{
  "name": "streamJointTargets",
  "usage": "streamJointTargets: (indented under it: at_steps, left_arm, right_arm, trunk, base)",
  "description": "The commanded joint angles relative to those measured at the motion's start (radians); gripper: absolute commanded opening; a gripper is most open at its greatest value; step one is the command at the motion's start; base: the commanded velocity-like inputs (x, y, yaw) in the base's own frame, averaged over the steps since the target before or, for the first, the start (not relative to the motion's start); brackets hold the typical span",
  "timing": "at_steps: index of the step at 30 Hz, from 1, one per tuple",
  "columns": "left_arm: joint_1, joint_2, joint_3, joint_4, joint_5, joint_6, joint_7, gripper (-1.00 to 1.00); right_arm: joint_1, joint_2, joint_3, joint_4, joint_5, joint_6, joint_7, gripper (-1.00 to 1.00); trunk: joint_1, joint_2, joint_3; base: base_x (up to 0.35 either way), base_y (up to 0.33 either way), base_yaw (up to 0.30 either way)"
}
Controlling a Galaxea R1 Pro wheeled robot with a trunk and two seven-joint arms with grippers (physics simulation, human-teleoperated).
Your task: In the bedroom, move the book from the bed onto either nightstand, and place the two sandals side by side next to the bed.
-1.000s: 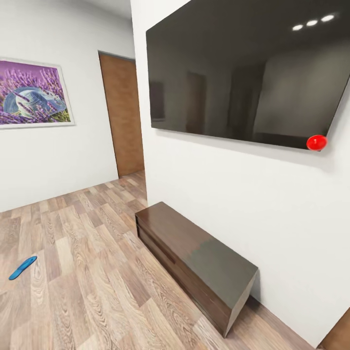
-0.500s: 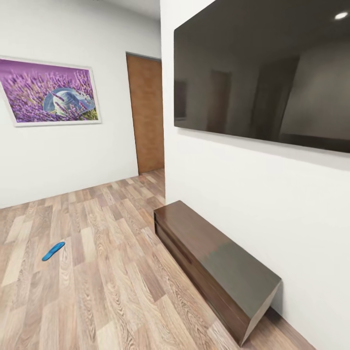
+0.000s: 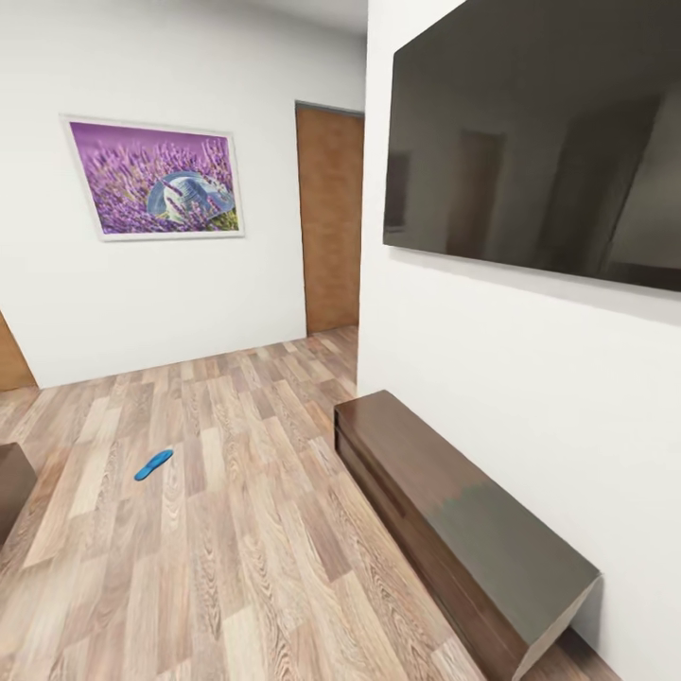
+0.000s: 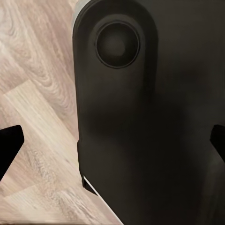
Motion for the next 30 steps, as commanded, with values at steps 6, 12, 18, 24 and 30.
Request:
streamJointTargets:
  at_steps: [6, 12, 18, 24, 30]
  left_arm:
    - [-0.001, 0.000, 0.000, 0.001, 0.000, -0.002, -0.001, 1.00]
    - [-0.001, 0.000, 0.000, 0.001, 0.000, -0.002, -0.001, 1.00]
    - [-0.001, 0.000, 0.000, 0.001, 0.001, -0.002, -0.001, 1.00]
    - [-0.001, 0.000, 0.000, 0.001, 0.000, -0.002, -0.001, 1.00]
    - [-0.001, 0.000, 0.000, 0.001, 0.000, -0.002, -0.001, 1.00]
  right_arm:
    - [0.000, 0.000, 0.000, 0.000, -0.001, 0.001, 0.001, 1.00]
    - [0.000, 0.000, 0.001, 0.000, -0.001, -0.001, 0.001, 1.00]
    - [0.000, 0.000, 0.002, 0.000, -0.001, -0.001, 0.001, 1.00]
    - [0.000, -0.001, 0.001, 0.000, -0.002, -0.002, 0.001, 1.00]
    - [0.000, -0.001, 0.001, 0.000, -0.002, -0.002, 0.001, 1.00]
  trunk:
    - [0.000, 0.000, -0.003]
    - [0.000, 0.000, -0.006]
    - [0.000, 0.000, -0.008]
    - [0.000, 0.000, -0.009]
    - [0.000, 0.000, -0.010]
  base:
    - [0.000, 0.000, 0.278]
    - [0.038, 0.024, 0.278]
    - [0.163, 0.134, 0.259]
    - [0.213, 0.182, 0.103]
    - [0.226, 0.195, 0.027]
